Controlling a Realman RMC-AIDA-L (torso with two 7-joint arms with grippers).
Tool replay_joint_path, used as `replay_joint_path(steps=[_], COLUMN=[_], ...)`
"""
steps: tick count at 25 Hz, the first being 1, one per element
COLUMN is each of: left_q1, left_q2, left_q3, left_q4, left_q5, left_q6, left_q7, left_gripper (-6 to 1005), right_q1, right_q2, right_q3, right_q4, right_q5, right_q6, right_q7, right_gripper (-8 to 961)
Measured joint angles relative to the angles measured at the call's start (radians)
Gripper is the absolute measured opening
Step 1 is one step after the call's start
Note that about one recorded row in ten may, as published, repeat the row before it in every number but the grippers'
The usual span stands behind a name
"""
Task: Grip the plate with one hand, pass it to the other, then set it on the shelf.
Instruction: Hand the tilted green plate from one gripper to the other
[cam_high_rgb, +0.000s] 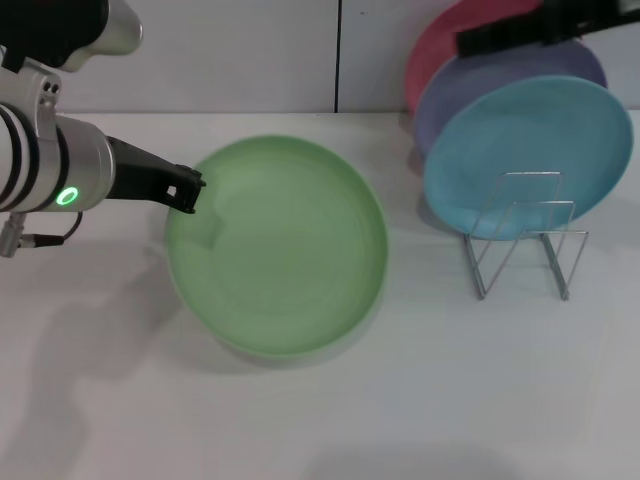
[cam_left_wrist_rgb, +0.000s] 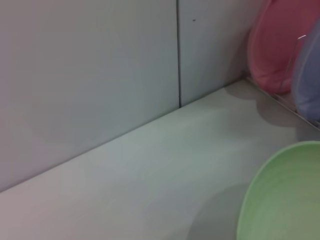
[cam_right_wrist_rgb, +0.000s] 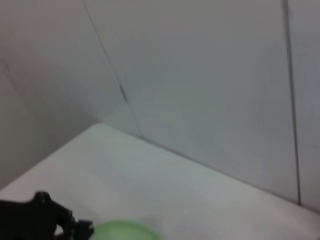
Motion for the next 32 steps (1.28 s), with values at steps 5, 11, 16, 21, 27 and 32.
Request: replay_joint_path(steps=[5, 11, 16, 21, 27, 32], left_q1=[-0.002, -0.002, 0.005, 0.005, 0.001, 0.002], left_q2=[-0.001, 0.001, -0.001, -0.002, -0.002, -0.002], left_q3=[-0.009, -0.015, -0.021, -0.016, -0.014, -0.013], left_q4=[-0.014, -0.024, -0.029, -0.037, -0.038, -0.047], left_q5=[0.003, 0.006, 0.000, -0.001, -0.002, -0.002], left_q6=[-0.001, -0.002, 0.002, 0.000, -0.002, -0.002], left_q7=[0.009, 0.016, 0.024, 0.025, 0.025, 0.025], left_gripper=[30, 30, 30, 30, 30, 30], right_q1=[0.016, 0.070, 0.096, 0.139, 0.169, 0.192], right_q2=[0.013, 0.037, 0.049, 0.049, 0.049, 0.051], right_q3=[-0.112, -0.170, -0.213, -0.251, -0.283, -0.297], right_q4=[0.098, 0.174, 0.223, 0.322, 0.375, 0.423], right_q5=[-0.018, -0.111, -0.129, -0.128, -0.127, -0.127], right_q6=[0.094, 0.164, 0.220, 0.268, 0.310, 0.333], right_q7=[-0.007, -0.008, -0.011, -0.019, -0.024, -0.033], right_gripper=[758, 746, 736, 726, 713, 703])
